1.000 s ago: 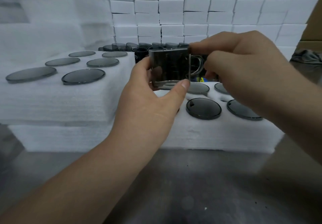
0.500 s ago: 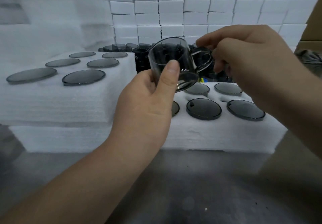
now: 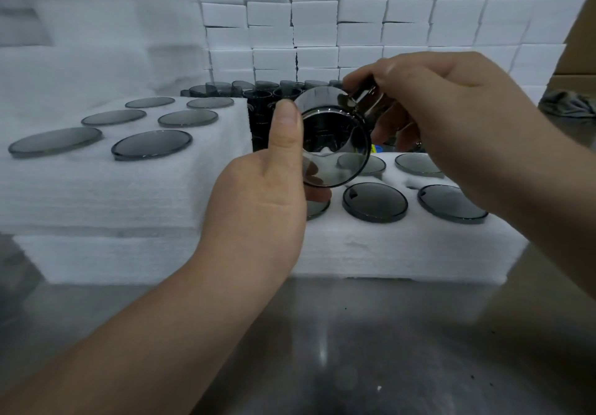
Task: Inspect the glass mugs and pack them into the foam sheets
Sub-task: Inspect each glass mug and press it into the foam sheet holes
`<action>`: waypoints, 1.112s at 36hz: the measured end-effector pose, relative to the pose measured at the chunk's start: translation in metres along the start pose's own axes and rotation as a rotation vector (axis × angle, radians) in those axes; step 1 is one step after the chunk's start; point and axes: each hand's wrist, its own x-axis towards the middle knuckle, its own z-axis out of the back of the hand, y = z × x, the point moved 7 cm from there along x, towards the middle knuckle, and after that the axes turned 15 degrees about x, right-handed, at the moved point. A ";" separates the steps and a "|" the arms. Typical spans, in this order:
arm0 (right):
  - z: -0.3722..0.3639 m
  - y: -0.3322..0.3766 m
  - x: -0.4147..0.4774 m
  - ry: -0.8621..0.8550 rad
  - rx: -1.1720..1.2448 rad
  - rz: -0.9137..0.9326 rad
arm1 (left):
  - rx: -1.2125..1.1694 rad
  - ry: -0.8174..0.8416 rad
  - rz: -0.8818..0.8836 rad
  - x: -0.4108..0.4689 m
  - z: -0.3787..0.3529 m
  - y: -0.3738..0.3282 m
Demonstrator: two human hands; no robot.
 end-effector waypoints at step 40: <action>-0.004 -0.001 -0.005 0.069 -0.171 0.001 | 0.135 0.065 -0.245 -0.006 -0.007 -0.009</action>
